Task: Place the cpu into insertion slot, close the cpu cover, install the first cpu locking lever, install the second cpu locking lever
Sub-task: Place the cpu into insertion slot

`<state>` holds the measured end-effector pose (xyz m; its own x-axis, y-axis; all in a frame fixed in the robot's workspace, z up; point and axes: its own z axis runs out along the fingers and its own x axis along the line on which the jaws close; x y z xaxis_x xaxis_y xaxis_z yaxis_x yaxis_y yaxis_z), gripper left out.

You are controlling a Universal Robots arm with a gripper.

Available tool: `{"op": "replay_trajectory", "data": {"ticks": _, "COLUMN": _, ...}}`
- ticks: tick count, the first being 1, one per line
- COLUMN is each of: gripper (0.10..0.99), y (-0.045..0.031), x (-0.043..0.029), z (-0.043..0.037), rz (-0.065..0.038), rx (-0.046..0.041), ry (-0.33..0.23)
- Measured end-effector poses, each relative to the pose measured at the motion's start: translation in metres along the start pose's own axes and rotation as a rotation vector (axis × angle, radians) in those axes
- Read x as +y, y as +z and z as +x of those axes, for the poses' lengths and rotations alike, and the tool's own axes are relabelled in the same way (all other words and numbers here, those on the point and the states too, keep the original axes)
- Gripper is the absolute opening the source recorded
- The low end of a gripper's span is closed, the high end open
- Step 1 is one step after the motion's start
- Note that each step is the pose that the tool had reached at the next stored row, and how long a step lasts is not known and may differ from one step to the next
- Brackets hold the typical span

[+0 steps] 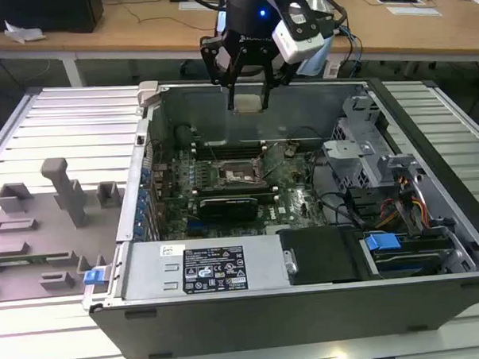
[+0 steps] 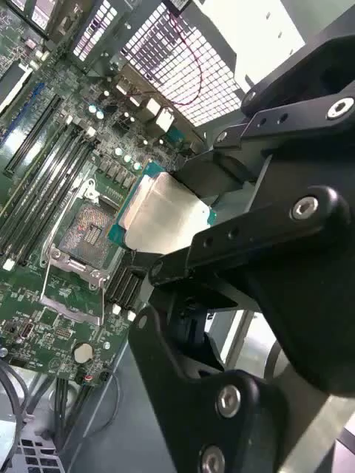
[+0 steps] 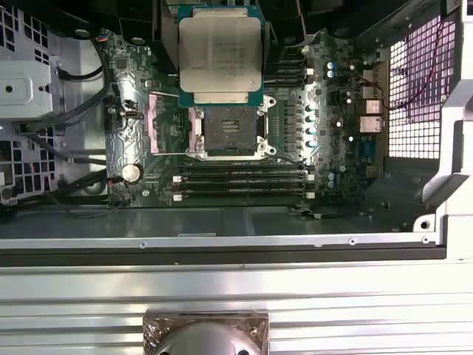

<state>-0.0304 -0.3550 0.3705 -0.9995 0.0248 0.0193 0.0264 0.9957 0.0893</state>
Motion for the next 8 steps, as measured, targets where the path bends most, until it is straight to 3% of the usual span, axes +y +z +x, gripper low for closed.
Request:
{"op": "replay_trajectory", "data": {"ticks": 4, "gripper": 0.541, "y": 0.0000, "x": -0.0001, "z": 0.0000, "rz": 0.000, "rx": 0.0000, "ry": 0.000}}
{"op": "replay_trajectory", "data": {"ticks": 8, "gripper": 0.541, "y": 0.0121, "x": -0.0012, "z": -0.0001, "rz": 0.000, "rx": -0.0002, "ry": 0.000}}
